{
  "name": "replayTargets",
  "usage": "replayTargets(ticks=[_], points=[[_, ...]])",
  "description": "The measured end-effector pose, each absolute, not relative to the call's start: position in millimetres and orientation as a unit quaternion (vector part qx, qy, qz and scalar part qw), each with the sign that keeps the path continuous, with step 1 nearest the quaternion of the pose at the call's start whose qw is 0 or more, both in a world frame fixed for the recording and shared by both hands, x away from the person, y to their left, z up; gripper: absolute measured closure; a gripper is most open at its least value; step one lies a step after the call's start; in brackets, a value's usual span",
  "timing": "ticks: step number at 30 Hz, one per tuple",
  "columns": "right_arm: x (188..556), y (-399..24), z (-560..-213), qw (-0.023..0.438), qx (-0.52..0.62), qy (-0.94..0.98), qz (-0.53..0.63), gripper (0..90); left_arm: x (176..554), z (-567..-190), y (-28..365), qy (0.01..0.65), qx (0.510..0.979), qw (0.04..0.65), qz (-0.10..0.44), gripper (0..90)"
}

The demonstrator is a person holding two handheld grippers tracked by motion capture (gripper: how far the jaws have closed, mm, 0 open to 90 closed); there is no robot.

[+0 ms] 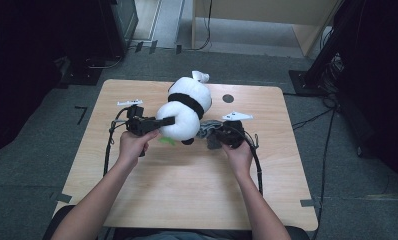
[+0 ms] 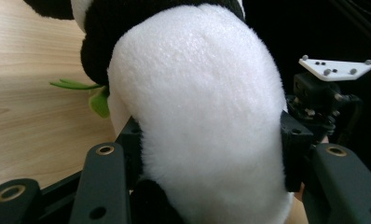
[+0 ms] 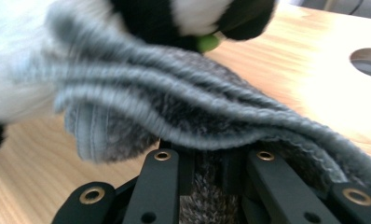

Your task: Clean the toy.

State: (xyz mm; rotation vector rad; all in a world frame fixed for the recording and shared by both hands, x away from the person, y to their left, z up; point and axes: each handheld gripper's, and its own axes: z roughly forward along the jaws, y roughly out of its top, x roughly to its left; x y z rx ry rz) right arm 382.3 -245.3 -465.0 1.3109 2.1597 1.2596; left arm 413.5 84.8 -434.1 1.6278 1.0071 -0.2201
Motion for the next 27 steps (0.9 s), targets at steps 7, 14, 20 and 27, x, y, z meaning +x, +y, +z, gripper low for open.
replayTargets(ticks=[7, 14, 20, 27], points=[[386.1, -263.4, -460.8, 0.147, 0.484, 0.737, 0.448, 80.1, 414.1, -437.1, 84.1, 0.423, 0.704, 0.563, -0.087, 45.1], [384.8, -277.9, -443.6, 0.146, 0.491, 0.728, 0.455, 79.9, 415.7, -433.9, 93.3, 0.426, 0.698, 0.571, -0.073, 45.1], [381.6, -293.9, -431.3, 0.153, 0.499, 0.716, 0.465, 79.8, 419.0, -430.6, 107.7, 0.434, 0.693, 0.574, -0.052, 45.1], [382.7, -308.7, -429.9, 0.151, 0.513, 0.71, 0.458, 79.6, 423.5, -428.7, 124.5, 0.446, 0.692, 0.567, -0.02, 45.1]])
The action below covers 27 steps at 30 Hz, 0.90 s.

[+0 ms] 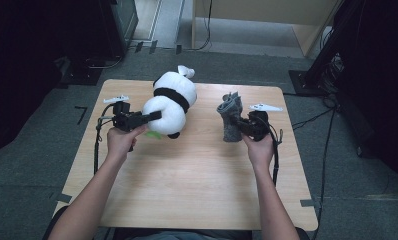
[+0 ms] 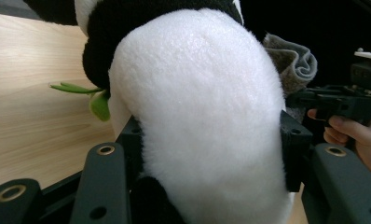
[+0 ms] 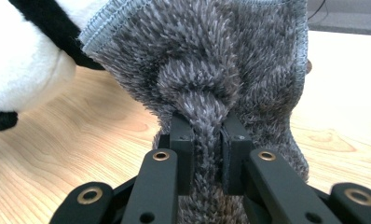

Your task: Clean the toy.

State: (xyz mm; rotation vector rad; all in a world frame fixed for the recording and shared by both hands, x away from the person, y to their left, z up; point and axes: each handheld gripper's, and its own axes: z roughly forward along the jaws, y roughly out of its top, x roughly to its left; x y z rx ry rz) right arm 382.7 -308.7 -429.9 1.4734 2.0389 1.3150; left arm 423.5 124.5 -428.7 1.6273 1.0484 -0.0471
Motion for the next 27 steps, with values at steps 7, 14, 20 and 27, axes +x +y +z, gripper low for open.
replayTargets(ticks=[7, 14, 20, 27], points=[[383.6, -325.3, -429.8, 0.143, 0.532, 0.702, 0.452, 79.1, 427.5, -430.1, 142.6, 0.459, 0.699, 0.548, 0.008, 45.0], [384.3, -343.6, -434.1, 0.147, 0.549, 0.697, 0.438, 79.1, 431.2, -435.3, 161.1, 0.468, 0.713, 0.519, 0.047, 45.0], [385.5, -358.3, -442.5, 0.147, 0.565, 0.69, 0.427, 79.1, 436.5, -443.0, 171.1, 0.476, 0.714, 0.512, 0.048, 44.9], [390.3, -371.0, -458.4, 0.132, 0.585, 0.693, 0.4, 78.8, 441.2, -452.6, 184.4, 0.493, 0.706, 0.506, 0.049, 44.7]])
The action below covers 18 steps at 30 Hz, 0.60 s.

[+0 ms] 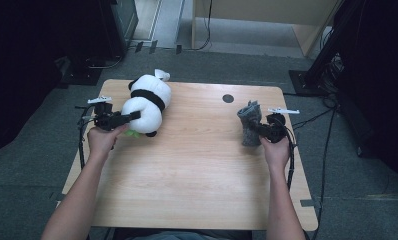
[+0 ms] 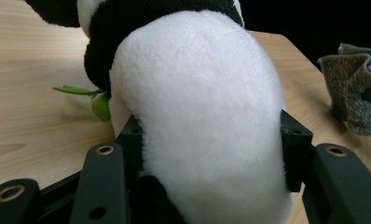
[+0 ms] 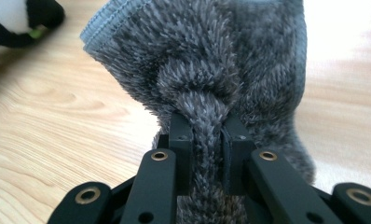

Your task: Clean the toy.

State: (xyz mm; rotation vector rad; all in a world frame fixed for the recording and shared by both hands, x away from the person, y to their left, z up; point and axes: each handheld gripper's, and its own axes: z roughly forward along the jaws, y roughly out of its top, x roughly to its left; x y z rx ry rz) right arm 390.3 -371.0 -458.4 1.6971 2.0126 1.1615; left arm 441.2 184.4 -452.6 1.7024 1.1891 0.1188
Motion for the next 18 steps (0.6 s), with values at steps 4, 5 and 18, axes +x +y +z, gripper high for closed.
replayTargets(ticks=[4, 5, 18], points=[[394.2, -374.1, -469.2, 0.126, 0.596, 0.696, 0.38, 78.7, 442.8, -457.3, 190.3, 0.497, 0.699, 0.512, 0.049, 44.3], [395.1, -374.4, -471.6, 0.126, 0.597, 0.697, 0.377, 78.5, 442.9, -457.9, 191.1, 0.495, 0.703, 0.508, 0.055, 44.2], [408.0, -374.3, -498.6, 0.139, 0.605, 0.706, 0.339, 73.8, 448.5, -473.0, 199.3, 0.499, 0.712, 0.488, 0.074, 34.7]])
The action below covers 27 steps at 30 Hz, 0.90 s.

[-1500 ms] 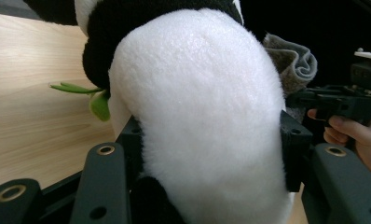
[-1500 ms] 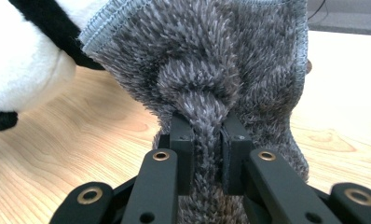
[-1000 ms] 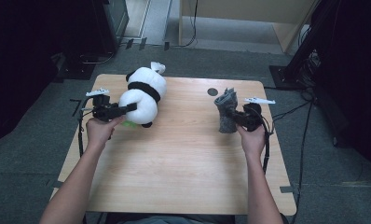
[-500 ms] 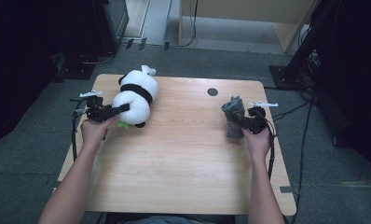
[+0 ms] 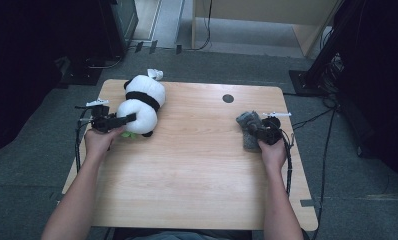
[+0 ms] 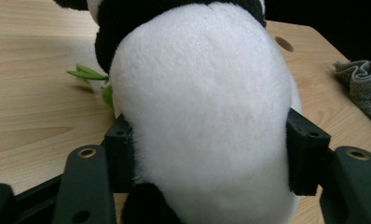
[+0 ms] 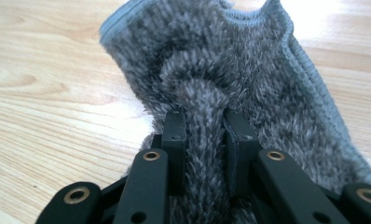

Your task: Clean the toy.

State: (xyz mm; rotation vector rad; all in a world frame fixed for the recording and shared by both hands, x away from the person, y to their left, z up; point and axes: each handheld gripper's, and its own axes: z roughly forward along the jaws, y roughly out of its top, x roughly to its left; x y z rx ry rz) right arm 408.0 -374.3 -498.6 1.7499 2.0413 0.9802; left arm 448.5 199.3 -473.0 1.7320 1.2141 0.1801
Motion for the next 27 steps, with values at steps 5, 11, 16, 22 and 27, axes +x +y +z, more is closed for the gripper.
replayTargets(ticks=[5, 11, 16, 22, 27], points=[[409.4, -374.7, -501.6, 0.139, 0.602, 0.708, 0.341, 71.8, 450.7, -477.5, 202.1, 0.497, 0.711, 0.492, 0.074, 28.6], [409.5, -375.0, -504.9, 0.14, 0.597, 0.709, 0.348, 58.7, 450.3, -476.3, 200.6, 0.489, 0.717, 0.488, 0.095, 16.0], [411.7, -375.1, -502.7, 0.123, 0.602, 0.702, 0.361, 40.2, 449.7, -469.1, 201.2, 0.488, 0.723, 0.476, 0.108, 13.3], [411.1, -375.1, -495.6, 0.118, 0.605, 0.689, 0.38, 31.2, 446.5, -458.6, 198.4, 0.482, 0.737, 0.458, 0.12, 9.7], [408.2, -373.6, -489.2, 0.127, 0.6, 0.691, 0.382, 31.5, 449.0, -457.9, 203.1, 0.513, 0.714, 0.459, 0.127, 9.2]])
